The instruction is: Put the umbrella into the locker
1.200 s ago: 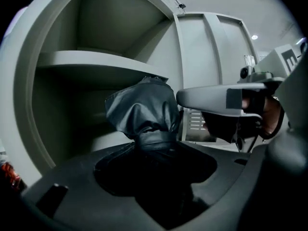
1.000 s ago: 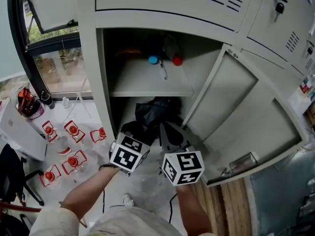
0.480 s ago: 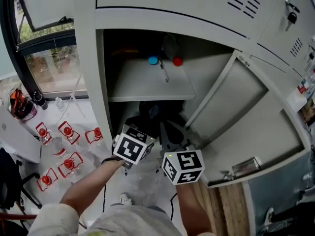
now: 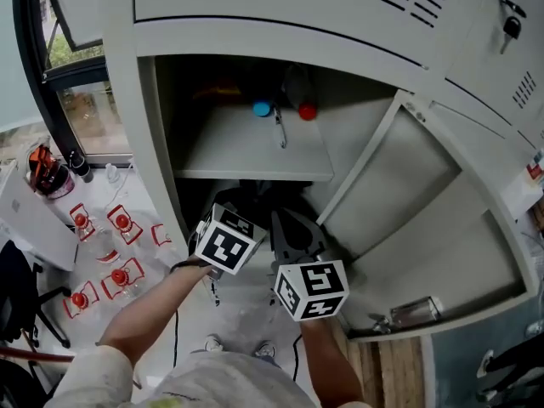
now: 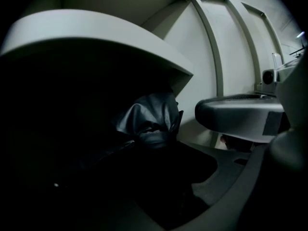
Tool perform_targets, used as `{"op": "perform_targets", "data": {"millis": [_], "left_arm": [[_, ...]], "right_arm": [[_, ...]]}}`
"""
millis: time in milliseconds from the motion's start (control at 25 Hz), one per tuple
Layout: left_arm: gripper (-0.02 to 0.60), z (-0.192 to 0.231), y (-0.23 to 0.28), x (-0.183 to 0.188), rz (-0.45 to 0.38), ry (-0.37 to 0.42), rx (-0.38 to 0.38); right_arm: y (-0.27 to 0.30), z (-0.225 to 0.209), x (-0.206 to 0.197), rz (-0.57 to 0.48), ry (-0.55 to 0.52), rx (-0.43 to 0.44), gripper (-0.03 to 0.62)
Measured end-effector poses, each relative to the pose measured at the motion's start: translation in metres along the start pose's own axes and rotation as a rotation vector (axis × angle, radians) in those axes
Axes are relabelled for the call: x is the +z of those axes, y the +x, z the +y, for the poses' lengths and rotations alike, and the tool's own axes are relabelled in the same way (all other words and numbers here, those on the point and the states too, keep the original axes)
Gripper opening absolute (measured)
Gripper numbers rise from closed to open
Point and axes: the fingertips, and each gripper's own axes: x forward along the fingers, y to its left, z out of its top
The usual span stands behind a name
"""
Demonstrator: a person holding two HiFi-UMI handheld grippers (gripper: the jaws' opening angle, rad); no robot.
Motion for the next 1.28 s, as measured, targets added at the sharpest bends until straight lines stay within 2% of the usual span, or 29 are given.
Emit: {"op": "perform_targets", "data": {"millis": [240,880,1040,1280], "left_arm": [[0.259,0.014,0.017,0.003,-0.021,0.054,0.04],[0.259,0.037,0.037,0.019,-0.024,0.106,0.059],[0.259,0.039,0.038,0.013,0.018,0.13,0.065],[0.259,0.041,0.044,0.008,0.037,0.159,0.067]], "right_arm": [[0.008,0.001,0.003,-0.017,0.043,0.041,0.003],[0.007,-0.004,0.004,-0.017,0.063,0.022,0.003],[0.005,-0.004,0.003,-0.013,0.065,0.02,0.003],[0.005,-0.002,0.002,-0.005,0.053,0.03,0.003]]}}
